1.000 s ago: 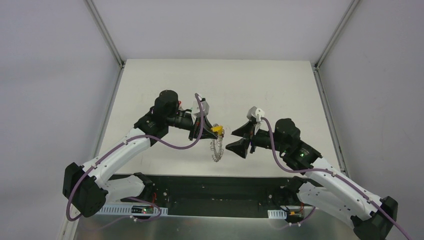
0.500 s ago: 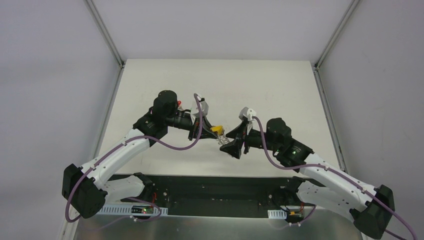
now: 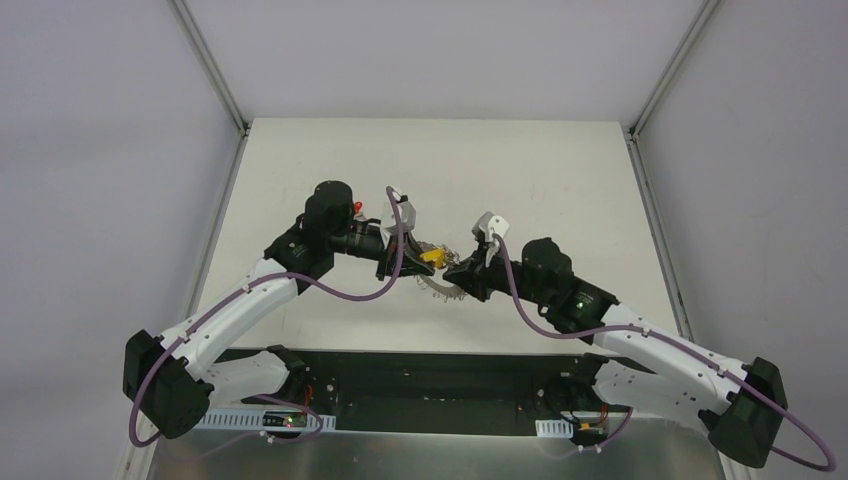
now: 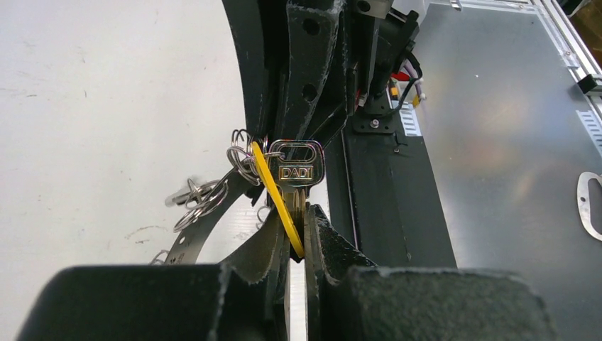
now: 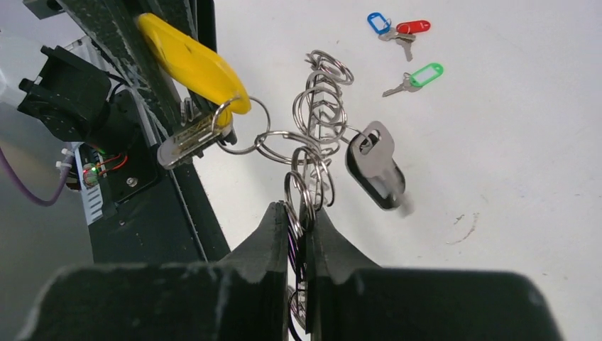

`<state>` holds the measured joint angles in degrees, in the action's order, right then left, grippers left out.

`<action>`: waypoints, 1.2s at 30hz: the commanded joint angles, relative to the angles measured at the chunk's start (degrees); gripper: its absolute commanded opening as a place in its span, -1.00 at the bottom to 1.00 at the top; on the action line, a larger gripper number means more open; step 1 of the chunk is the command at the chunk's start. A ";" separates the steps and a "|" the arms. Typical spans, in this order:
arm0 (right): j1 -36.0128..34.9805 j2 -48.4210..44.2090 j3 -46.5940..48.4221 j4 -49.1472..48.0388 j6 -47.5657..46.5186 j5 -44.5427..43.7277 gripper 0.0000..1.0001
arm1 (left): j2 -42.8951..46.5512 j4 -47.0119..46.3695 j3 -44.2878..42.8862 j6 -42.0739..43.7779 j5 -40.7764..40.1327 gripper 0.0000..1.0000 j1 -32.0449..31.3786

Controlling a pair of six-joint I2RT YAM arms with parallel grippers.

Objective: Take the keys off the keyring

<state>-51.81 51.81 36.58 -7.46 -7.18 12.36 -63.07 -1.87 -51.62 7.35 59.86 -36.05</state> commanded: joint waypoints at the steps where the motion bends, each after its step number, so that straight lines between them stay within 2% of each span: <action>1: -0.35 -4.15 1.32 -1.90 -5.29 -3.00 -1.00 | 2.31 -2.96 -1.51 1.61 1.32 -1.00 -0.52; 8: -0.52 -6.79 4.17 5.74 -21.33 -5.27 -1.00 | 2.06 -2.97 -1.52 1.47 0.46 -1.00 -0.51; 11: -0.65 -6.71 5.06 5.88 -28.17 -4.65 -1.00 | 1.93 -2.96 -1.44 1.28 -0.15 -0.66 -0.52; 15: -0.64 -5.37 8.20 7.10 -34.81 -4.52 -1.00 | 2.28 -3.52 -0.91 0.96 -0.71 0.10 -0.51; 18: -0.65 -4.24 10.51 9.03 -38.89 -3.32 -1.00 | 3.30 -5.59 0.27 0.13 -1.88 0.34 -0.49; 23: -0.61 -2.22 14.05 10.75 -43.13 -2.43 -1.00 | 3.42 -5.69 0.53 -0.32 -3.53 0.42 -0.56; 36: -0.67 1.05 18.20 10.26 -54.91 -1.64 -1.00 | 3.30 -6.40 0.96 -1.32 -8.85 0.45 -0.51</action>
<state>-52.21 52.29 50.06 6.66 -56.62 9.63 -60.71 -5.10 -51.53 6.68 52.40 -36.07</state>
